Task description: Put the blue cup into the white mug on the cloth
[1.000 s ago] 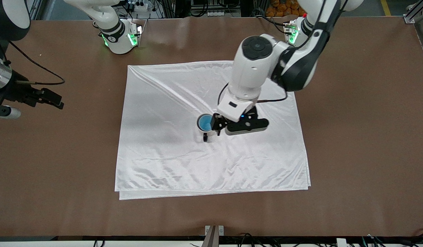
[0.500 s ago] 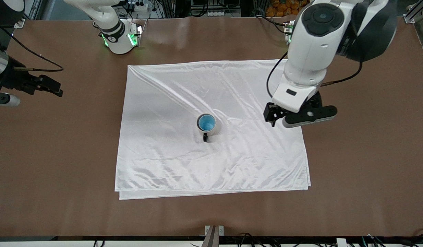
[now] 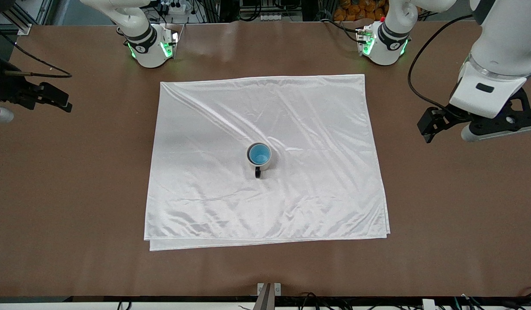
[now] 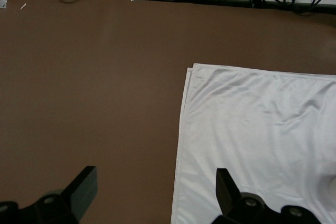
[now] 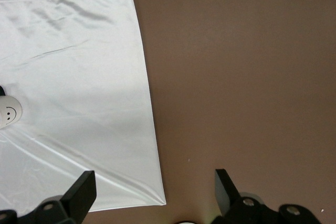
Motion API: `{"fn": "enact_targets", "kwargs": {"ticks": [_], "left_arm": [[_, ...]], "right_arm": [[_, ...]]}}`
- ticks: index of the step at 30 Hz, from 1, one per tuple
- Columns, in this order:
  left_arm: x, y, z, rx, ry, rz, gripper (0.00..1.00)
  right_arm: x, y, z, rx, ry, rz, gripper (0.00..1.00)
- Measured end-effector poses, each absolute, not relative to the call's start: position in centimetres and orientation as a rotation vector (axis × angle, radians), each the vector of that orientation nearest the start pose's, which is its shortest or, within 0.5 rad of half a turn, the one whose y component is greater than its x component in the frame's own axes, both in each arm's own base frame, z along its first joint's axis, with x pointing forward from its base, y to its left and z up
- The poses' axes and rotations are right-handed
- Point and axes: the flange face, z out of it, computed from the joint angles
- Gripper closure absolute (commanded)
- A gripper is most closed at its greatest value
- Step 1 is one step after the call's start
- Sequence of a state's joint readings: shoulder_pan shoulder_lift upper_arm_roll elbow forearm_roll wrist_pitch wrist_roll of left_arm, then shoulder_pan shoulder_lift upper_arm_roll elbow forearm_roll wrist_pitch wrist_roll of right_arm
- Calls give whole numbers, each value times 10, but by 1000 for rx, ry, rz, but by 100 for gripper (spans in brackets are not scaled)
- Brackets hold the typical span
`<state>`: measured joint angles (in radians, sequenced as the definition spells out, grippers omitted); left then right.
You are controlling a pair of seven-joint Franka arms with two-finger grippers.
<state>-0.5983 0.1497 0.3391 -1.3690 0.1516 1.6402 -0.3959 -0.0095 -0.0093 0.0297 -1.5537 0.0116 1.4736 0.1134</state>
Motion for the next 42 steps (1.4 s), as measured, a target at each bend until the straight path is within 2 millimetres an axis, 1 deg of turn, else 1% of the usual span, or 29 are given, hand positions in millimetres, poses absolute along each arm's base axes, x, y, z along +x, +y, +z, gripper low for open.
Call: {"fn": "enact_targets", "kwargs": {"ticks": [4,7,10,12,15,20,23,30,35,42], "left_arm": [[589,-136,644,-2985,-227,-255,0],[594,-109,644,-3018,-210,-232,0],[597,-75,648,-3071,-226,-212,0],[592,-52,652,-3123,-269,-163,0],[579,-28,658,-3175,-329,-76,0],[563,-3,665,-3208,-389,-25,0],[561,2,664,-3218,-395,-15,0],[561,-5,651,-3223,-374,32,0],[562,-4,642,-3221,-379,54,0],[561,-4,639,-3221,-380,59,0]], "right_arm": [[542,13,630,-3130,142,97,0],[543,14,631,-3130,140,87,0],[543,15,631,-3130,138,83,0],[543,16,631,-3130,136,81,0],[544,18,631,-3130,126,75,0],[544,21,632,-3131,103,68,0],[544,21,632,-3131,98,67,0],[544,21,632,-3131,94,66,0],[544,21,632,-3131,93,66,0],[544,21,632,-3131,81,66,0]]}}
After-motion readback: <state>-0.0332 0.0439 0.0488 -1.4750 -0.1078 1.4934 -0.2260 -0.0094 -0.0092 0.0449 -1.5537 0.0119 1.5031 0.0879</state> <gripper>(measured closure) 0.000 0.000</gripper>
